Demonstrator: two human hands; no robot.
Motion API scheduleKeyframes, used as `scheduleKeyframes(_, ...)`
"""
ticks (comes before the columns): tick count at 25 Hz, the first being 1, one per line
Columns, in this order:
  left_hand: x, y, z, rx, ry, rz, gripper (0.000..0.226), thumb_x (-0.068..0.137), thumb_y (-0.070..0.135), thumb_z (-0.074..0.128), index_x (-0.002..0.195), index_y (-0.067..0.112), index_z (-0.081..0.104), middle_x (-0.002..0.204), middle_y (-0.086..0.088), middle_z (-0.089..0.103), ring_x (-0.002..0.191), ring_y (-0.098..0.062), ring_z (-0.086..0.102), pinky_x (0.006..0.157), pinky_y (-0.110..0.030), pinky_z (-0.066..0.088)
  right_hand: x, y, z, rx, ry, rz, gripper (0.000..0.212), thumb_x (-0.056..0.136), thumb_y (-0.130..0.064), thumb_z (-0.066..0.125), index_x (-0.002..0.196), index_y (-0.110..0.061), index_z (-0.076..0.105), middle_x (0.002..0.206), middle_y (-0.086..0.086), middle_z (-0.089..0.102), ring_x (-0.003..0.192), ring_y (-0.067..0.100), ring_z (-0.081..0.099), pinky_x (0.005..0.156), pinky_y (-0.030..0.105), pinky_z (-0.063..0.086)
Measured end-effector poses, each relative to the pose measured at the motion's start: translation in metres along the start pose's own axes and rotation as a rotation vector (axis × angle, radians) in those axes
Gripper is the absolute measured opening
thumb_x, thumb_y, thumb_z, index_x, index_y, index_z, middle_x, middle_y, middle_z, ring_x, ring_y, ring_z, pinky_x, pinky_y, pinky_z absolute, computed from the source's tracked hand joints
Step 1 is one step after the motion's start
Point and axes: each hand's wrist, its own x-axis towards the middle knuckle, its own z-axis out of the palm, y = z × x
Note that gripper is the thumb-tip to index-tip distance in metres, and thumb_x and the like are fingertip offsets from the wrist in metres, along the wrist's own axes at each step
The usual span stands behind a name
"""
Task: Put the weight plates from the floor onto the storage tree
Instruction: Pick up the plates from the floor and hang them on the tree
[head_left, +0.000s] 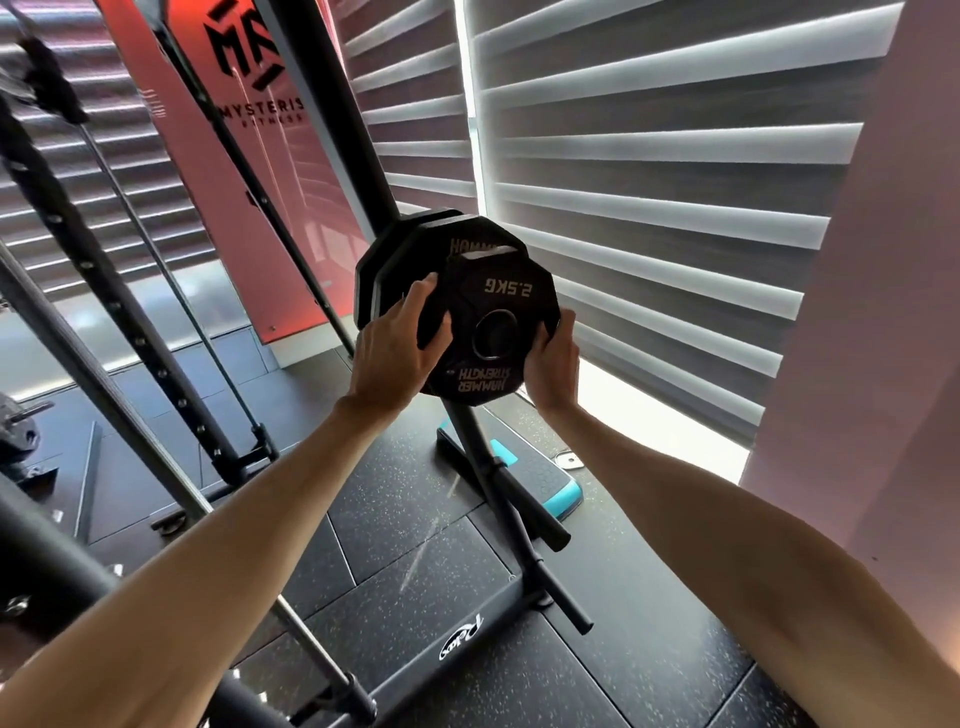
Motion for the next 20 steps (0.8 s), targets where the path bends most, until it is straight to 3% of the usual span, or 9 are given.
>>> scheduleKeyframes(5, 0.002, -0.023, 0.005, -0.023, -0.067, -0.076, 0.043, 0.103, 0.035, 0.047, 0.14, 0.014, 0.041, 0.127, -0.01, 0.064, 0.104, -0.026, 0.069, 0.074, -0.044, 0.061, 0.019, -0.008, 0.005, -0.085, -0.12, -0.002, 0.014, 0.101, -0.031, 0.036, 0.109, -0.019, 0.036, 0.085, 0.007, 0.069, 0.068, 0.035, 0.066, 0.058, 0.053, 0.054)
scheduleKeyframes(9, 0.002, -0.025, 0.007, -0.029, -0.085, -0.085, 0.045, 0.103, 0.034, 0.047, 0.141, 0.011, 0.039, 0.136, -0.01, 0.057, 0.114, -0.027, 0.064, 0.079, -0.044, 0.06, 0.02, -0.006, 0.005, -0.084, -0.158, 0.018, 0.02, 0.099, -0.04, 0.035, 0.107, -0.022, 0.032, 0.089, 0.008, 0.069, 0.067, 0.036, 0.067, 0.058, 0.055, 0.055)
scheduleKeyframes(12, -0.006, -0.019, 0.002, -0.02, -0.074, -0.106, 0.046, 0.103, 0.035, 0.045, 0.142, 0.011, 0.039, 0.13, -0.012, 0.052, 0.108, -0.026, 0.063, 0.076, -0.038, 0.06, 0.006, 0.001, 0.008, -0.048, -0.101, 0.041, 0.027, 0.099, -0.047, 0.032, 0.118, -0.028, 0.034, 0.092, 0.009, 0.07, 0.067, 0.031, 0.069, 0.059, 0.053, 0.057)
scheduleKeyframes(15, -0.026, -0.017, -0.009, 0.08, 0.029, -0.139, 0.034, 0.104, 0.032, 0.043, 0.128, 0.01, 0.049, 0.115, -0.012, 0.051, 0.091, -0.025, 0.062, 0.064, -0.036, 0.059, -0.024, 0.024, 0.014, -0.139, -0.091, 0.104, 0.032, 0.096, -0.046, 0.022, 0.117, -0.027, 0.035, 0.101, 0.018, 0.068, 0.076, 0.035, 0.069, 0.072, 0.05, 0.057)
scheduleKeyframes(18, -0.067, -0.028, -0.024, 0.145, 0.014, -0.28, 0.024, 0.102, 0.027, 0.042, 0.114, 0.009, 0.052, 0.104, -0.009, 0.058, 0.081, -0.025, 0.063, 0.061, -0.039, 0.056, -0.067, 0.04, 0.02, -0.284, -0.302, 0.287, 0.039, 0.09, -0.04, 0.031, 0.117, -0.017, 0.045, 0.104, 0.02, 0.067, 0.087, 0.038, 0.068, 0.081, 0.048, 0.055)
scheduleKeyframes(20, -0.109, -0.039, -0.035, 0.201, -0.088, -0.36, 0.019, 0.1, 0.022, 0.044, 0.11, 0.008, 0.053, 0.098, -0.009, 0.065, 0.077, -0.026, 0.066, 0.063, -0.038, 0.056, -0.099, 0.038, 0.035, -0.446, -0.542, 0.264, 0.04, 0.093, -0.032, 0.04, 0.12, -0.006, 0.054, 0.109, 0.022, 0.067, 0.099, 0.04, 0.066, 0.085, 0.041, 0.054)
